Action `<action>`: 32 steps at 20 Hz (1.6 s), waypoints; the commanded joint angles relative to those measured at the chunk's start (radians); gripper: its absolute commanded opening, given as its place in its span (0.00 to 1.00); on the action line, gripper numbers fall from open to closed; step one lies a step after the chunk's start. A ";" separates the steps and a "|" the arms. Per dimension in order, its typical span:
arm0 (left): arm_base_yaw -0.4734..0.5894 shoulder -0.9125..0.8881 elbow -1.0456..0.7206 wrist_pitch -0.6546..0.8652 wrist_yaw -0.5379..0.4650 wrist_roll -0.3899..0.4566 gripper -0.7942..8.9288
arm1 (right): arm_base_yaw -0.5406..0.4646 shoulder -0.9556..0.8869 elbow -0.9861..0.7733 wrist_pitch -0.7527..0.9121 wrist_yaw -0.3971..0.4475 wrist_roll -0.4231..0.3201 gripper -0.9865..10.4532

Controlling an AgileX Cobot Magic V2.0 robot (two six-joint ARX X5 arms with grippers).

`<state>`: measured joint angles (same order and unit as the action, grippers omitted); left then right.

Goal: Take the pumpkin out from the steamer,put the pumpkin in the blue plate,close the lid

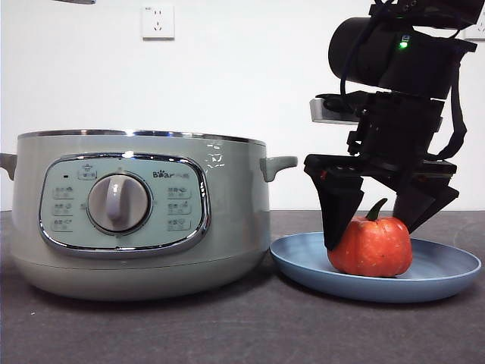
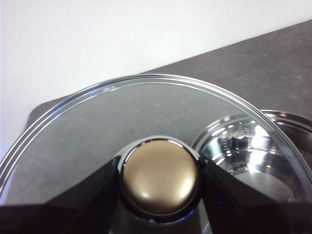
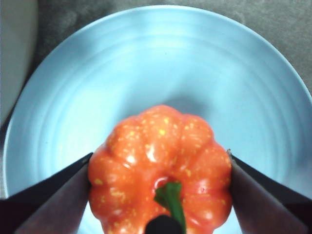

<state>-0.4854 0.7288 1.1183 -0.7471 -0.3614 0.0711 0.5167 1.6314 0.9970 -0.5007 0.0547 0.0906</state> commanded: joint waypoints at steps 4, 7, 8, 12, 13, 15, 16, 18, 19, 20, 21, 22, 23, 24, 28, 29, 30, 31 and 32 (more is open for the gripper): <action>0.000 0.024 0.010 0.053 0.020 0.007 0.07 | 0.001 -0.047 -0.007 -0.008 0.003 0.019 0.58; 0.000 0.082 0.010 0.087 0.108 0.000 0.07 | 0.000 -0.156 -0.007 -0.021 0.003 0.025 0.58; 0.000 0.108 0.010 0.106 0.138 -0.003 0.07 | 0.000 -0.206 -0.007 -0.025 0.004 0.024 0.58; 0.000 0.223 0.010 0.183 0.264 -0.027 0.07 | 0.000 -0.402 -0.007 -0.031 0.005 0.024 0.58; 0.000 0.255 0.010 0.204 0.287 -0.028 0.07 | -0.001 -0.449 -0.007 -0.031 0.007 0.024 0.58; 0.000 0.319 0.010 0.246 0.321 -0.040 0.07 | -0.001 -0.536 -0.007 -0.032 0.008 0.024 0.58; 0.000 0.352 0.010 0.264 0.346 -0.045 0.07 | -0.001 -0.576 -0.007 -0.032 0.025 0.024 0.58; 0.000 0.410 0.010 0.292 0.385 -0.049 0.07 | -0.001 -0.645 -0.007 -0.036 0.068 0.024 0.58; 0.000 0.440 0.010 0.305 0.396 -0.050 0.07 | -0.001 -0.674 -0.007 -0.040 0.085 0.024 0.58; -0.001 0.462 0.010 0.312 0.397 -0.050 0.07 | -0.002 -0.697 -0.007 -0.048 0.087 0.024 0.58; -0.001 0.489 0.010 0.320 0.397 -0.050 0.07 | -0.004 -0.720 -0.007 -0.057 0.086 0.024 0.58; -0.001 0.509 0.010 0.324 0.400 -0.050 0.07 | -0.007 -0.735 -0.007 -0.064 0.087 0.024 0.58; 0.000 0.532 0.010 0.327 0.419 -0.050 0.07 | -0.010 -0.753 -0.007 -0.071 0.094 0.024 0.58; -0.001 0.549 0.010 0.328 0.427 -0.050 0.07 | -0.012 -0.764 -0.007 -0.077 0.109 0.024 0.58; -0.002 0.606 0.010 0.327 0.447 -0.050 0.07 | -0.013 -0.777 -0.007 -0.091 0.113 0.024 0.58; -0.005 0.616 0.010 0.327 0.448 -0.050 0.07 | -0.013 -0.777 -0.007 -0.092 0.113 0.024 0.58; -0.008 0.620 0.010 0.327 0.448 -0.050 0.07 | -0.013 -0.777 -0.007 -0.092 0.113 0.024 0.58; -0.008 0.624 0.010 0.327 0.448 -0.050 0.07 | -0.013 -0.777 -0.007 -0.092 0.113 0.024 0.58; -0.010 0.628 0.010 0.327 0.448 -0.050 0.07 | -0.013 -0.777 -0.007 -0.092 0.113 0.024 0.58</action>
<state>-0.4896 1.3529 1.1183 -0.4450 0.0811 0.0322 0.5037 0.8543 0.9962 -0.5980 0.1616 0.1089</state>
